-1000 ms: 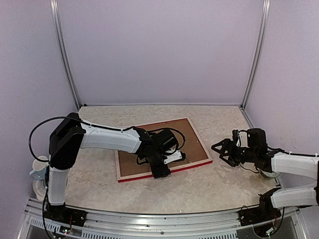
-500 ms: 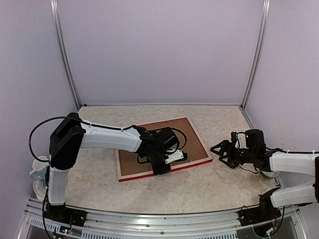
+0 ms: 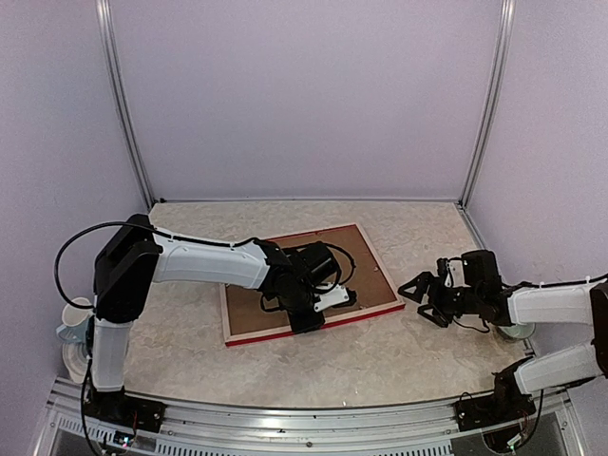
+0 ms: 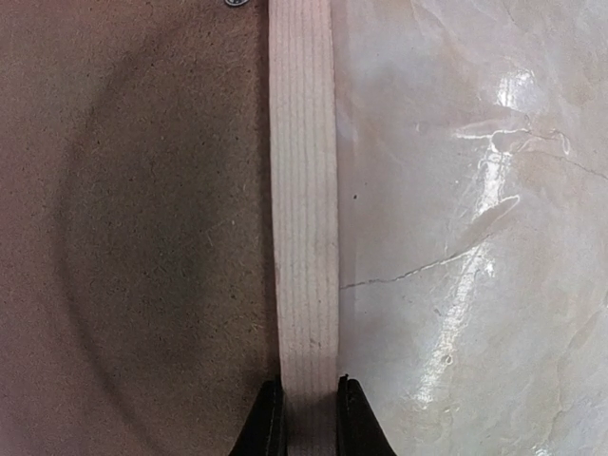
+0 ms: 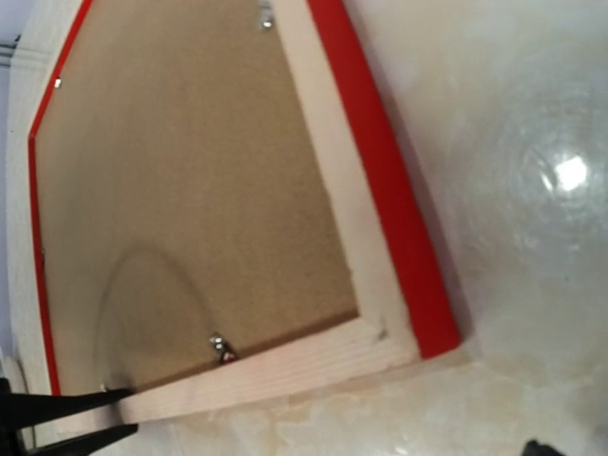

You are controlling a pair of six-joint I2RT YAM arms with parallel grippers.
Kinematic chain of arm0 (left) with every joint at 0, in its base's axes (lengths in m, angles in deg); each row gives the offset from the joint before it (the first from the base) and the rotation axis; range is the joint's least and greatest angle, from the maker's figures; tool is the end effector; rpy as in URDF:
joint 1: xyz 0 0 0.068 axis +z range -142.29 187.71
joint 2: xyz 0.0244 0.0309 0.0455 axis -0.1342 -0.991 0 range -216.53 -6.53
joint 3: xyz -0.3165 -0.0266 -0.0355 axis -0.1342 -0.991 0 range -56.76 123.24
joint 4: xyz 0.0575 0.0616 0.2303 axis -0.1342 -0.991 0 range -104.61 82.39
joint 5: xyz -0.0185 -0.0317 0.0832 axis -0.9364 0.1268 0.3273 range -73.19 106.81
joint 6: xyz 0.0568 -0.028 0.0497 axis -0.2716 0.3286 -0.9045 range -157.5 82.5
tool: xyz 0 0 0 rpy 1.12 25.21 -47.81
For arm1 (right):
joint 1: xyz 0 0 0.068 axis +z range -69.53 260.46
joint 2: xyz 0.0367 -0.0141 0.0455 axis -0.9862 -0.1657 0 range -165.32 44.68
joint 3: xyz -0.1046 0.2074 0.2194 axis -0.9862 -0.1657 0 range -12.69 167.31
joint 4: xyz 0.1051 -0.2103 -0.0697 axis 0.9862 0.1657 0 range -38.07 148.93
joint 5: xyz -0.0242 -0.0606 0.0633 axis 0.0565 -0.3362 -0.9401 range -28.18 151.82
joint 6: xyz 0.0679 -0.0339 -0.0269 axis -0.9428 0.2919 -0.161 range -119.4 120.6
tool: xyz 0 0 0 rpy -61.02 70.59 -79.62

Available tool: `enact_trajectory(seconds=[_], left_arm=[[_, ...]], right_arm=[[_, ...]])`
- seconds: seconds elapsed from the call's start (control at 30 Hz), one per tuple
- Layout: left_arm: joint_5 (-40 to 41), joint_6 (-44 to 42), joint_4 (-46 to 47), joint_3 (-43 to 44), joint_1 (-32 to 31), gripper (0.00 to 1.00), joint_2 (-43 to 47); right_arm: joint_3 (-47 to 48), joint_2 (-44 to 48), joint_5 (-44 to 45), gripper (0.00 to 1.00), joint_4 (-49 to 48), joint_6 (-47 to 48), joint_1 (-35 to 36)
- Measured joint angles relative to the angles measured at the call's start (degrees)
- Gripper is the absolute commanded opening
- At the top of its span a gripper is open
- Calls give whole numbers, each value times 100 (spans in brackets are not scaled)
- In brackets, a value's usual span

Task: Put the photo into the frame
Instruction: Pick up the photo frame from the center of the board, then pass from the left arm to the right

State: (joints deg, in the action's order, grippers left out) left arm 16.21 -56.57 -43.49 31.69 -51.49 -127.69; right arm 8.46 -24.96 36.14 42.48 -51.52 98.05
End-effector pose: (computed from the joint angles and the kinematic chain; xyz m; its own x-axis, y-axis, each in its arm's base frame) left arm 0.2338 -0.3938 0.1744 -0.1692 0.9220 -0.3482 0.9694 0.2194 0.1100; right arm 0.1942 0.0932 0.1892 -0.8368 0.4810 -0.2615 0.1098 0.6154 0.7805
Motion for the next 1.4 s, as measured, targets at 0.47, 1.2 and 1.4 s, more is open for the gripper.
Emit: enact_trajectory(seconds=[0.47,1.2,1.4], left_arm=[[109,63,-334,0,-179,0,326],[170,107,-518,0,-391,0,647],[201,105,-531,0,-402,0,647]], right_arm=[[-9,-492,-195,99,-444,-98,-4],[-844,-2409,-1469,82,-4669,-1676,-13],[-1056,-3287,-1659,61,-6363,-2330,-15]])
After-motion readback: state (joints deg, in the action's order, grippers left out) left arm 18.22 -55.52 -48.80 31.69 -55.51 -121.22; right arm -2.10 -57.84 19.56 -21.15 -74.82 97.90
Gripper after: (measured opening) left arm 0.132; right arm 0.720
